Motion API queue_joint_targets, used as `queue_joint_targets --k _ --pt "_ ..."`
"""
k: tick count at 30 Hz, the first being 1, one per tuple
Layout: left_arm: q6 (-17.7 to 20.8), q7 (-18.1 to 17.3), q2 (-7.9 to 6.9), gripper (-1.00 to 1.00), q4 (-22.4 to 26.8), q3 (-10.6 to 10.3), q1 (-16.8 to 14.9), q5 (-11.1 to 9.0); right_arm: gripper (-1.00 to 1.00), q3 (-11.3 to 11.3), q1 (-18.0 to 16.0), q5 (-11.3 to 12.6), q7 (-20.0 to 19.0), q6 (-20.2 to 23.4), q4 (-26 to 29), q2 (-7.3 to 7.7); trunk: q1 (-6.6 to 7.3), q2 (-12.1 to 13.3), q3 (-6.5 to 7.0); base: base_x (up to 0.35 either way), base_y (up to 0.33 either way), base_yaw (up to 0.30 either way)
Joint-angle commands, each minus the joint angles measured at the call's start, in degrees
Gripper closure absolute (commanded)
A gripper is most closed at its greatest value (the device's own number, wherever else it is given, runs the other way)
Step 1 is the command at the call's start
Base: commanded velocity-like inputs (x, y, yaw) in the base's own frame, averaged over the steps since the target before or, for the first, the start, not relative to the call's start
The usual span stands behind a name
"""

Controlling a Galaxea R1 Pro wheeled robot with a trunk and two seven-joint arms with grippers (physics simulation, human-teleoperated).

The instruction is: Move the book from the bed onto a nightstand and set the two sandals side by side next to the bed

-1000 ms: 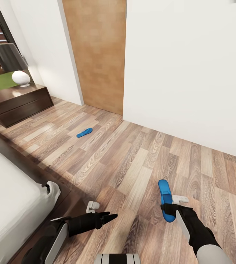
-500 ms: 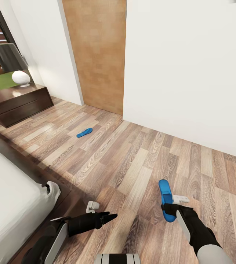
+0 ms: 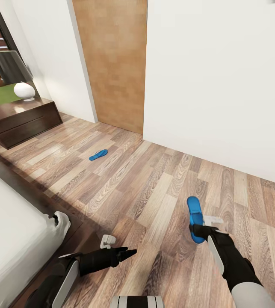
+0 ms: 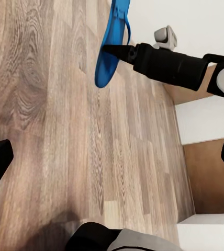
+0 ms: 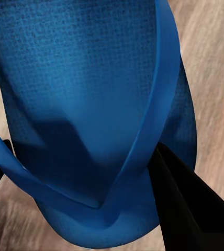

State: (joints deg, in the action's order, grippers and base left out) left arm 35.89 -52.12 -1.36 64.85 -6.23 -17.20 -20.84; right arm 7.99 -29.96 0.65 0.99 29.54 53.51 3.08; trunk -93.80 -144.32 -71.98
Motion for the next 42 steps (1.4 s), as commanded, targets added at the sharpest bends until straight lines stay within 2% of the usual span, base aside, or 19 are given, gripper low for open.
queue_joint_targets --k 1,14,18,20,21,22,24,26,27,28,29,32,33,34,36,38,39,42 --pt "0.41 0.09 -0.05 -1.00 0.02 -0.10 -0.02 -0.42 1.00 -0.02 -0.01 0.17 0.24 0.27 0.22 0.00 0.01 -0.02 -0.04 0.000 0.000 0.000" --pt "0.56 0.09 -0.04 -1.00 0.02 -0.10 -0.02 -0.39 1.00 0.04 0.07 0.23 0.24 0.25 0.22 0.02 0.32 0.14 2.62 0.000 0.000 0.000" --pt "0.62 0.09 -0.05 -1.00 0.00 -0.07 -0.02 -0.39 1.00 0.47 0.25 0.44 0.21 0.26 0.10 1.16 0.42 0.20 3.50 0.000 0.000 0.000" --pt "0.60 0.20 -0.05 -1.00 -0.04 -0.04 -0.02 -0.35 1.00 0.59 0.52 0.64 0.15 0.26 0.02 3.68 0.47 0.22 3.94 0.000 0.000 0.000" --pt "0.60 0.21 -0.05 -1.00 -0.05 -0.03 -0.02 -0.35 1.00 0.60 0.56 0.68 0.14 0.26 -0.02 4.37 0.50 0.24 4.17 0.000 0.000 0.000" --pt "0.58 0.21 -0.08 -1.00 -0.06 0.01 -0.02 -0.34 1.00 0.61 0.69 0.93 0.03 0.26 -0.15 6.53 0.53 0.25 4.39 0.000 0.000 0.000" --pt "0.53 0.19 -0.13 -1.00 -0.09 0.05 -0.02 -0.34 1.00 0.66 0.91 2.24 -1.01 0.25 -0.38 9.17 0.58 0.28 4.83 0.000 0.000 0.000" --pt "0.47 0.21 -0.19 -1.00 -0.49 0.06 -0.02 -0.34 1.00 0.72 1.36 4.02 -3.55 0.19 -0.64 10.86 0.63 0.30 5.27 0.000 0.000 0.000" --pt "0.40 0.21 -0.25 -1.00 -1.87 0.09 -0.02 -0.29 1.00 0.74 2.26 5.92 -7.58 0.12 -1.63 12.83 0.66 0.32 5.50 0.000 0.000 0.000" --pt "0.39 0.20 -0.28 -1.00 -2.47 0.10 -0.02 -0.25 1.00 0.73 2.58 6.50 -9.17 0.08 -2.31 13.65 0.68 0.33 5.72 0.000 0.000 0.000" --pt "0.36 0.19 -0.32 -1.00 -3.62 0.12 -0.02 -0.18 1.00 0.73 3.26 7.51 -12.77 0.01 -4.28 15.52 0.71 0.34 5.94 0.000 0.000 0.000" --pt "0.20 0.18 -0.71 -1.00 -5.63 0.09 0.05 -0.07 1.00 0.71 4.65 9.46 -26.30 -0.29 -13.53 21.72 0.78 0.38 6.60 0.000 0.000 0.000" --pt "0.11 0.18 -0.88 -1.00 -5.79 0.09 0.09 -0.05 1.00 0.71 4.76 9.64 -28.49 -0.41 -15.51 22.57 0.81 0.40 6.82 0.000 0.000 0.000" --pt "-0.27 0.15 -1.31 -1.00 -6.12 0.05 0.19 -0.03 1.00 0.71 4.91 9.90 -32.41 -1.01 -19.70 23.94 0.84 0.41 7.05 0.000 0.000 0.000" --pt "-1.43 0.10 -2.34 -1.00 -7.04 0.02 0.32 -0.06 1.00 0.71 5.03 10.19 -36.97 -3.25 -25.90 25.17 0.89 0.44 7.49 0.000 0.000 0.000" --pt "-4.42 -0.02 -3.79 -1.00 -10.70 0.00 0.43 -0.12 1.00 0.71 5.12 10.38 -40.94 -8.53 -32.45 25.93 0.94 0.46 7.93 0.000 0.000 0.000" --pt "-5.47 -0.05 -4.01 -1.00 -12.12 0.00 0.46 -0.09 1.00 0.71 5.13 10.40 -41.63 -9.90 -33.62 26.02 0.96 0.48 8.15 0.000 0.000 0.000" --pt "-12.90 -0.27 -4.65 -1.00 -20.01 0.02 0.55 -0.02 1.00 0.71 5.16 10.48 -44.08 -15.09 -37.38 26.26 1.04 0.52 8.82 0.000 0.000 0.000"
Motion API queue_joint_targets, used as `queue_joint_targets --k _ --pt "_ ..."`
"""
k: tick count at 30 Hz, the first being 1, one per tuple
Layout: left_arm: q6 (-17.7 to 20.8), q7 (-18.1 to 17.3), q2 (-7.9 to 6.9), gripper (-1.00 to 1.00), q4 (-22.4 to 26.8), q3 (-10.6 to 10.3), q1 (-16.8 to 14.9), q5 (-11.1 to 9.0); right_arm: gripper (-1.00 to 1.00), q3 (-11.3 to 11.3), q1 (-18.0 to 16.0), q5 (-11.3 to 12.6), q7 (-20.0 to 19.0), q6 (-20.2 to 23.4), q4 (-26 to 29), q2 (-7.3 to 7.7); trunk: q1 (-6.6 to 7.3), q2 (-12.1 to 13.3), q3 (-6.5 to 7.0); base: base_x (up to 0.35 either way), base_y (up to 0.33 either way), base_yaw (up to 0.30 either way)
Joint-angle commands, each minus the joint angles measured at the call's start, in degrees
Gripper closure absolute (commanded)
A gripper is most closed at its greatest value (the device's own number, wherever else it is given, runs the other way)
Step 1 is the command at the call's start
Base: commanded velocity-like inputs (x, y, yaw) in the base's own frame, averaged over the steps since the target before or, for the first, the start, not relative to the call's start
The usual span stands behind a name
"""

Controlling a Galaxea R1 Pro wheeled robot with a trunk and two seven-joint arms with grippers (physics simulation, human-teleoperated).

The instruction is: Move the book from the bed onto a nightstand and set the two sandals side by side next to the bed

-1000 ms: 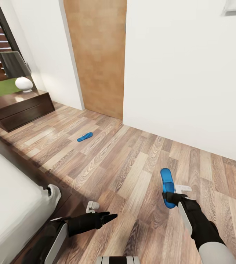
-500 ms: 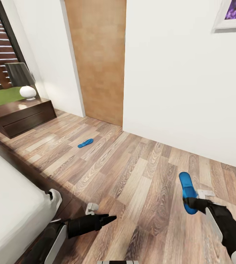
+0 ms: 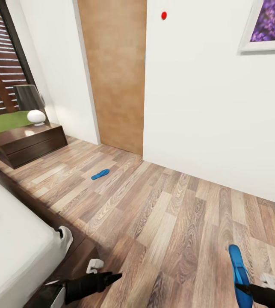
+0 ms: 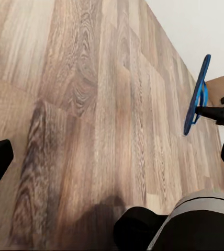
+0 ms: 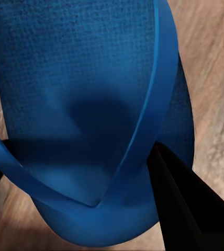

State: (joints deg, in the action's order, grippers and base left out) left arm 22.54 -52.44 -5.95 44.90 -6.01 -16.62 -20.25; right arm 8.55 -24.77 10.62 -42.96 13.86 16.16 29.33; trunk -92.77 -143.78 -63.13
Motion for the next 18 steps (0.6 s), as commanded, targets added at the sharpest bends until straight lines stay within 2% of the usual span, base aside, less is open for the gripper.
queue_joint_targets --k 1,4,7,18 --pt "-1.60 0.03 -0.15 -1.00 -1.83 -0.21 -0.03 -0.61 1.00 0.15 -0.02 0.53 -0.41 -0.23 -0.51 -0.07 0.04 0.00 0.18 0.000 0.000 0.000" --pt "-4.43 0.01 -0.25 -1.00 -4.41 -0.26 -0.03 -0.61 1.00 0.15 -0.01 0.54 -0.74 -1.61 -1.19 -0.23 0.11 0.04 0.85 0.000 0.000 0.000" --pt "-5.38 -0.01 -0.23 -1.00 -5.55 -0.30 -0.01 -0.49 1.00 0.15 -0.01 0.54 -0.85 -2.99 -1.46 -0.29 0.19 0.08 1.51 0.000 0.000 0.000" --pt "-5.83 -0.03 -0.12 -1.00 -7.28 -0.66 -0.01 -0.41 1.00 0.15 -0.01 0.55 -0.67 -5.02 -3.52 -0.33 0.48 0.22 3.95 0.000 0.000 0.000"
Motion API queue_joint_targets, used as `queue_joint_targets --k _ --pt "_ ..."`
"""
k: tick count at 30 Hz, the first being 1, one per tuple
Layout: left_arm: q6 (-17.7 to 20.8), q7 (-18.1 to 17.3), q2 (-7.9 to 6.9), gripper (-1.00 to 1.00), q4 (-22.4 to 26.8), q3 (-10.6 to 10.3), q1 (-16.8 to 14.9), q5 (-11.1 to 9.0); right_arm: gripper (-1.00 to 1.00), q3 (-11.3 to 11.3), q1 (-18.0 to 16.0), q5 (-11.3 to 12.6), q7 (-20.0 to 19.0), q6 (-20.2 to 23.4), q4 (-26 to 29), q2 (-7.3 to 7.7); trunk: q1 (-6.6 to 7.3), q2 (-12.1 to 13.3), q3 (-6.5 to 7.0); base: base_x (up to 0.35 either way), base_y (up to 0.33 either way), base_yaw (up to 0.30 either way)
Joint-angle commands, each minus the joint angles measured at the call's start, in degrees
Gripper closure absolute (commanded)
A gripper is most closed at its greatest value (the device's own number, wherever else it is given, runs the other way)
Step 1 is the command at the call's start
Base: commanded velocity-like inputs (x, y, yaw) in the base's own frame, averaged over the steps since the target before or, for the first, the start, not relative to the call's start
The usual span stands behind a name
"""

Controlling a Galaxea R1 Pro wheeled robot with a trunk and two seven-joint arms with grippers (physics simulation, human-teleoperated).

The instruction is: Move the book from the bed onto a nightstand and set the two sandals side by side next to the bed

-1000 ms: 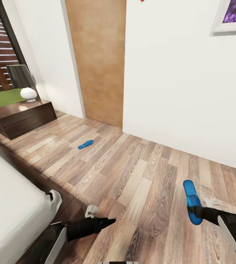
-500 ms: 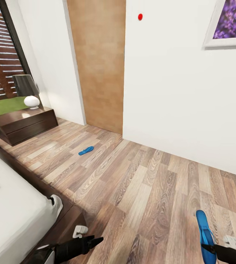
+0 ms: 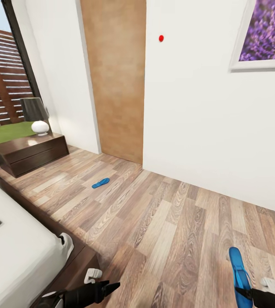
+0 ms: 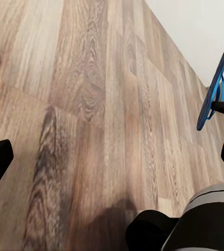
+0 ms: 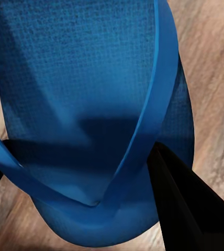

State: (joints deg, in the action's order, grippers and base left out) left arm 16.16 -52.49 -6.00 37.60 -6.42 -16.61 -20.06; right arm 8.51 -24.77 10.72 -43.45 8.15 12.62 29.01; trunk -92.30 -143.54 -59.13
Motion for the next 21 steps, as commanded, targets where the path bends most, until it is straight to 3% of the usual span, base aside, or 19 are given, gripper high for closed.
queue_joint_targets --k 1,21 --pt "0.55 0.02 -0.06 -1.00 -0.11 -0.21 -0.01 -0.59 1.00 0.17 -0.02 0.44 -0.12 0.67 -0.23 0.00 0.04 0.00 0.18 0.000 0.000 0.000" --pt "0.54 0.18 -0.04 -1.00 -0.32 -0.26 0.00 -0.59 1.00 0.13 -0.02 0.44 0.03 0.47 -0.52 0.00 0.55 0.26 4.61 0.000 0.000 0.000"
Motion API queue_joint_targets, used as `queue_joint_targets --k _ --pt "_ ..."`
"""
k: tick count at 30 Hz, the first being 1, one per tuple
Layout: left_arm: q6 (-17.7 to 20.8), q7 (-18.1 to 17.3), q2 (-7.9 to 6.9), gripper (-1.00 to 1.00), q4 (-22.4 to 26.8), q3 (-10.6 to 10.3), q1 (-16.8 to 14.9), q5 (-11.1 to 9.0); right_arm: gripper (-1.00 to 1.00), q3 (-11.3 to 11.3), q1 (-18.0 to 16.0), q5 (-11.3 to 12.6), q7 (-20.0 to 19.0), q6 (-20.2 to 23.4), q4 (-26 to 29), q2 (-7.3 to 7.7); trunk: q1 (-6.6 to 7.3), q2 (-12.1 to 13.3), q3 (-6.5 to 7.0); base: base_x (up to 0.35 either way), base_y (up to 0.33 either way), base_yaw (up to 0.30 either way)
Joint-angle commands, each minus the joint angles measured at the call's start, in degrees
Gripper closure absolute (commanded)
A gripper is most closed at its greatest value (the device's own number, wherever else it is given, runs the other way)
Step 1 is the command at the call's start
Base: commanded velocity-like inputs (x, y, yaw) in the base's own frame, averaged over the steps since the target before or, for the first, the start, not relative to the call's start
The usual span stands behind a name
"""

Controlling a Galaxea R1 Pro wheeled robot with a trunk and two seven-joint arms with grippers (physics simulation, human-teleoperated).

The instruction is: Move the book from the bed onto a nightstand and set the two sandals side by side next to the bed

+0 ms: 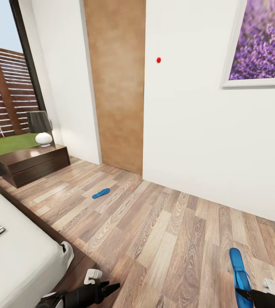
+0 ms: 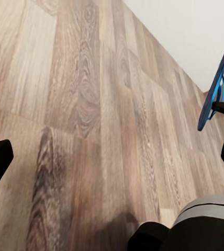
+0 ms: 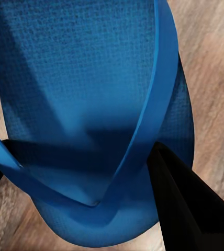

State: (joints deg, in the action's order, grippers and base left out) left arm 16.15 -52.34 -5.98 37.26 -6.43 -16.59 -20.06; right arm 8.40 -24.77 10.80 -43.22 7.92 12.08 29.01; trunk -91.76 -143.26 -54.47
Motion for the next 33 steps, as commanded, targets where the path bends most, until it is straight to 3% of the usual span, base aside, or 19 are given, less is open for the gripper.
queue_joint_targets --k 1,33 --pt "0.55 0.06 -0.06 -1.00 0.04 -0.25 -0.02 -0.59 1.00 0.23 -0.02 0.37 -0.20 0.70 0.01 0.00 0.04 -0.01 0.17 0.000 0.000 0.000" --pt "0.55 0.18 0.09 -1.00 -0.76 -0.25 -0.03 -0.68 1.00 0.21 -0.02 0.37 -0.18 -0.36 -0.12 -0.13 6.68 12.05 6.00 0.000 0.000 0.000"
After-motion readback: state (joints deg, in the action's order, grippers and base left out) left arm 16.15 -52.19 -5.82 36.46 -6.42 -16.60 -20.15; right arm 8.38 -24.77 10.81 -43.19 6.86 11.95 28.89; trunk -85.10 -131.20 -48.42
